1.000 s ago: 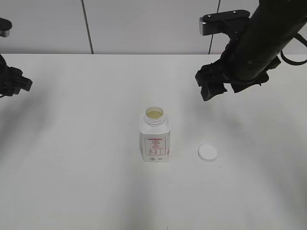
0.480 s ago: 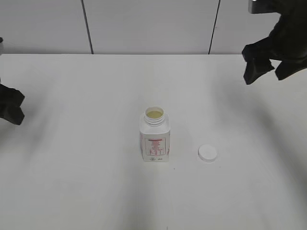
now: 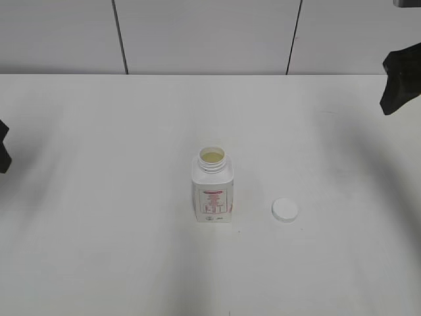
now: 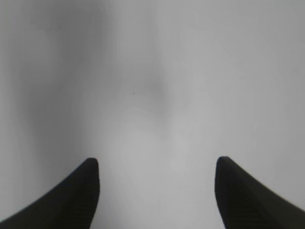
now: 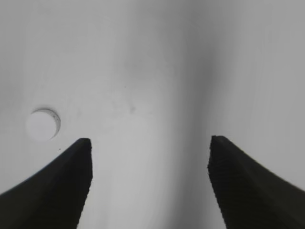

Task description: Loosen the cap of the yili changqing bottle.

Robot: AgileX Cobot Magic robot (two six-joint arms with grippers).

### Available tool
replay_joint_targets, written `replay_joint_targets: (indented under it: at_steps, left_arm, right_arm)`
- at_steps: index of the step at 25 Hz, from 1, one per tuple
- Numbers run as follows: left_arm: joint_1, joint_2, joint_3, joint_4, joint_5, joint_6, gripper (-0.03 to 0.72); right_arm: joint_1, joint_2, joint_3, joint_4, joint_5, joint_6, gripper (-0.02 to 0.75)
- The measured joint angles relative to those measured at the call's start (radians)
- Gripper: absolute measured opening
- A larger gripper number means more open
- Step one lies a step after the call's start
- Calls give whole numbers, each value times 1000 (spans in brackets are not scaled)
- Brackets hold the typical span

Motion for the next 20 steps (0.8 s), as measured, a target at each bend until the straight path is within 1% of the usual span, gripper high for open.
replay_joint_targets:
  at_steps: [3,11,17,20]
  left_arm:
    - [0,-36,25,-5,15,1,468]
    - [0,-241,180,-34,29,1,468]
    - [0,-427,289,-68,62,1,468]
    - [0,-520,317,-72,113,-5,468]
  right_arm:
    - [0,-56,61,4,1,-2,596]
    - [-1,-309,311,4,-50,-5,596]
    - [-1,-502,431,10,-61,-5,595]
    - [-1,-581,485,12,-62,-5,595]
